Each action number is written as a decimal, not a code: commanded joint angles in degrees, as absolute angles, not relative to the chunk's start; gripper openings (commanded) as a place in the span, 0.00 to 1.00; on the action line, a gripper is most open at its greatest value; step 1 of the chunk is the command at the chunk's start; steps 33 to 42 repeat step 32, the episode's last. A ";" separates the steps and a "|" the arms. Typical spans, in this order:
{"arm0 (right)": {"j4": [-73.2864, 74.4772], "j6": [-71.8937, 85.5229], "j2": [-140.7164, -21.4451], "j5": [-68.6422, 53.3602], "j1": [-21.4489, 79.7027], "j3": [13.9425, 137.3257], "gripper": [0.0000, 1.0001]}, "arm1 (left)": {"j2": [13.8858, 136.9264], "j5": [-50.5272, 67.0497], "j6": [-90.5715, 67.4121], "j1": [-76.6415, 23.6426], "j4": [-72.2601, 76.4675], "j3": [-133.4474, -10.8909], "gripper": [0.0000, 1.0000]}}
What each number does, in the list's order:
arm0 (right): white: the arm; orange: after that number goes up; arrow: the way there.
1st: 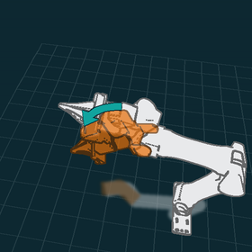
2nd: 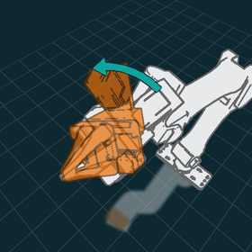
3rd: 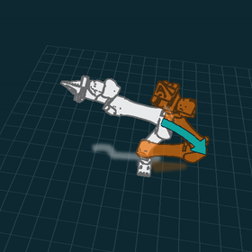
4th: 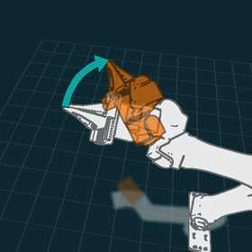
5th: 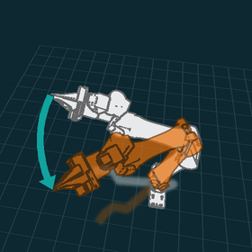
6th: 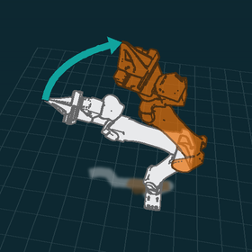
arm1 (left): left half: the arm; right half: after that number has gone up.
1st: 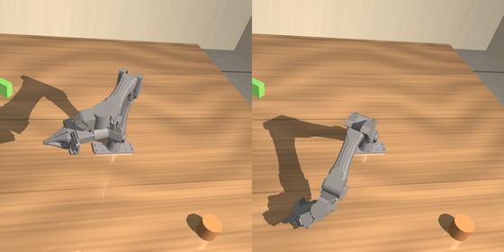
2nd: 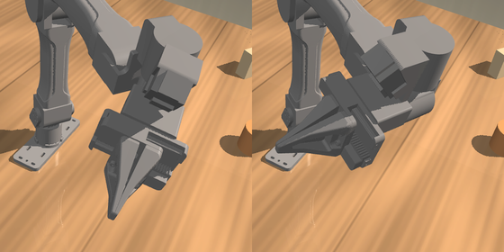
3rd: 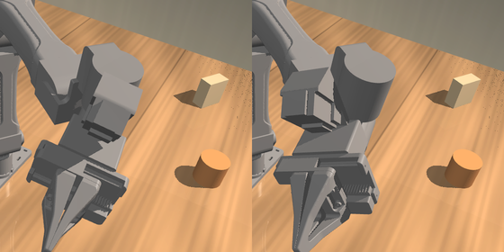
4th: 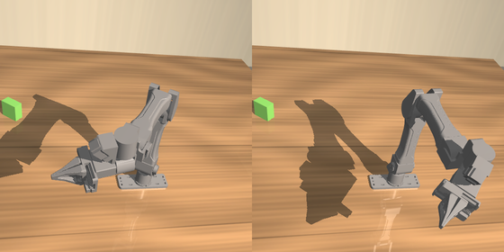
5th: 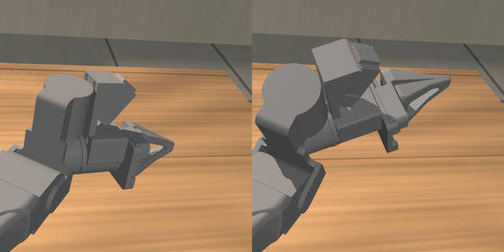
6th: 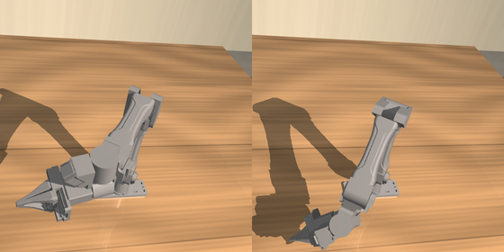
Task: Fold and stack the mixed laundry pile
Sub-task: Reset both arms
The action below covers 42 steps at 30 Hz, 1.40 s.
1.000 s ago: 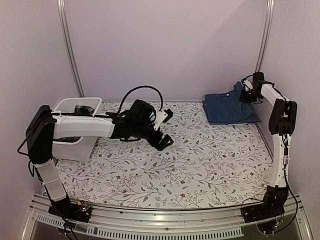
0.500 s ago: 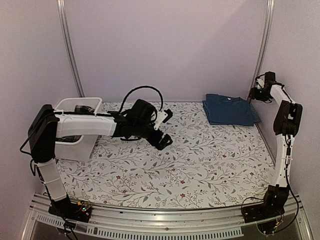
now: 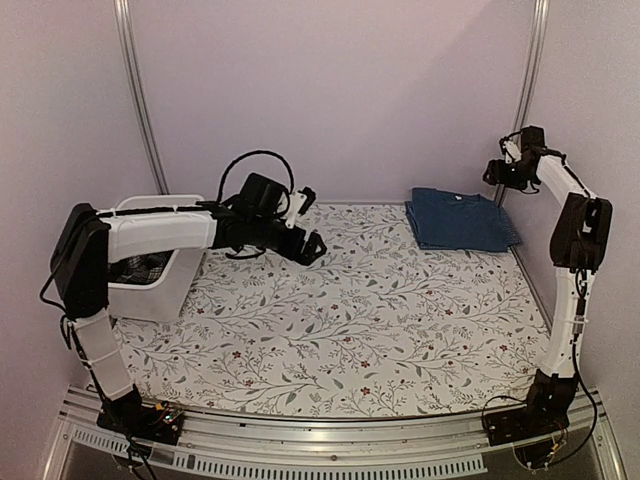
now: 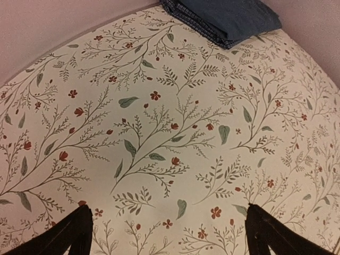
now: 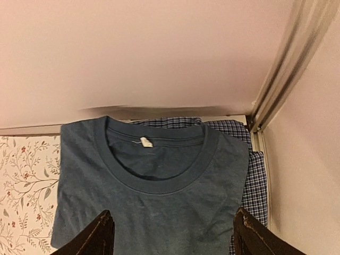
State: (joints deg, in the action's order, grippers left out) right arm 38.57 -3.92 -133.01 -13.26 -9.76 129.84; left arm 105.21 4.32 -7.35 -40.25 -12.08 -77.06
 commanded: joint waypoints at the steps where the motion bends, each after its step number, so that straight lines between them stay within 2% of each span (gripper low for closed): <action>1: 37.99 -3.82 -124.41 -13.71 -3.85 126.39 0.78 | 101.53 9.31 -11.70 -34.19 -17.31 -85.11 1.00; 6: 37.27 -3.22 -117.95 -13.92 3.44 120.75 0.86 | 99.99 8.97 -14.34 -27.59 -24.19 -91.05 1.00; 11: 30.76 1.67 -108.17 -16.16 9.31 104.60 0.89 | 96.52 5.79 -13.78 -24.44 -28.62 -91.20 1.00; 17: 18.43 8.39 -94.34 -17.41 16.71 78.59 0.92 | 88.88 5.46 -15.06 -25.39 -28.34 -75.78 1.00; 21: 15.31 11.00 -89.20 -17.75 21.01 66.21 0.93 | 82.88 7.19 -18.88 -27.47 -24.81 -62.19 1.00; 26: 12.83 14.28 -84.09 -17.38 24.54 55.45 0.96 | 77.26 7.51 -25.08 -30.67 -20.46 -51.25 1.00; 42: 14.53 14.29 -80.74 -14.25 24.87 53.92 0.98 | 75.15 6.78 -28.27 -30.82 -19.71 -49.57 1.00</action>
